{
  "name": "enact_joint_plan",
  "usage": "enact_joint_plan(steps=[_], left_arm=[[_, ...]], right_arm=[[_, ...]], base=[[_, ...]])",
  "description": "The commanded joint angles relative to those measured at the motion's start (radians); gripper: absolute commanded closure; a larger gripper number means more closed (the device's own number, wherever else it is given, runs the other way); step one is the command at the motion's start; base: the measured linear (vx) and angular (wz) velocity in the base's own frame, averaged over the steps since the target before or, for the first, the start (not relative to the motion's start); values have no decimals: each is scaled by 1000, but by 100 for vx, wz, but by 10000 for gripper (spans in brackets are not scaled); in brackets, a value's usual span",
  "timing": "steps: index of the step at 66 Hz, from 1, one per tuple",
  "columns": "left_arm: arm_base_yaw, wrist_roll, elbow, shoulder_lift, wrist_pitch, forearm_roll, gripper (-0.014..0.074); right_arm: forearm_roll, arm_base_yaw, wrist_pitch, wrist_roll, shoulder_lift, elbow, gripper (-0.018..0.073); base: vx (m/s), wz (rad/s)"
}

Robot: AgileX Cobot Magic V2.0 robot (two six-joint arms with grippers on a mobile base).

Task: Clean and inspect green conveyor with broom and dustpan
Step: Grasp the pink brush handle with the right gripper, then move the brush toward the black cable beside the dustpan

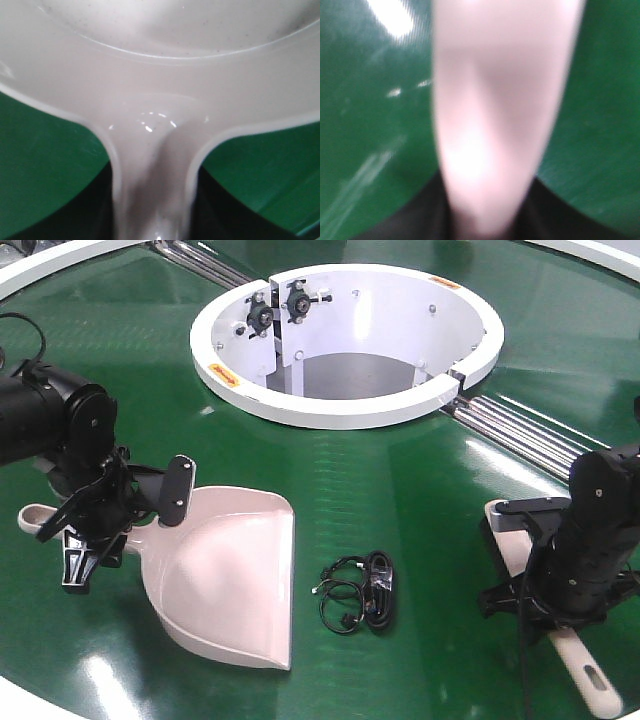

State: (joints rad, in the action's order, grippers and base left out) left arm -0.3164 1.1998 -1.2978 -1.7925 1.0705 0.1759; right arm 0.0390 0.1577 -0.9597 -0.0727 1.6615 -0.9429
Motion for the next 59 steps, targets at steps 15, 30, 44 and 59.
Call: enact_joint_plan(steps=[15,30,44,59], left_arm=[[-8,-17,-28,38,-9,-4,603],[-8,-17,-28,38,-9,-4,603],[-8,-17,-28,38,-9,-4,603],[-8,-17,-28,38,-9,-4,603]], right_arm=[[37,-1,4,-1,-118,-35,568],[18,-1,-38,-1,-244,-35,566],[-87,7,-160,27,-256,-31,564],[-105,132,-153,-19,-216,-31,564]], base=[[0,0],[0,0],[0,0],[0,0]])
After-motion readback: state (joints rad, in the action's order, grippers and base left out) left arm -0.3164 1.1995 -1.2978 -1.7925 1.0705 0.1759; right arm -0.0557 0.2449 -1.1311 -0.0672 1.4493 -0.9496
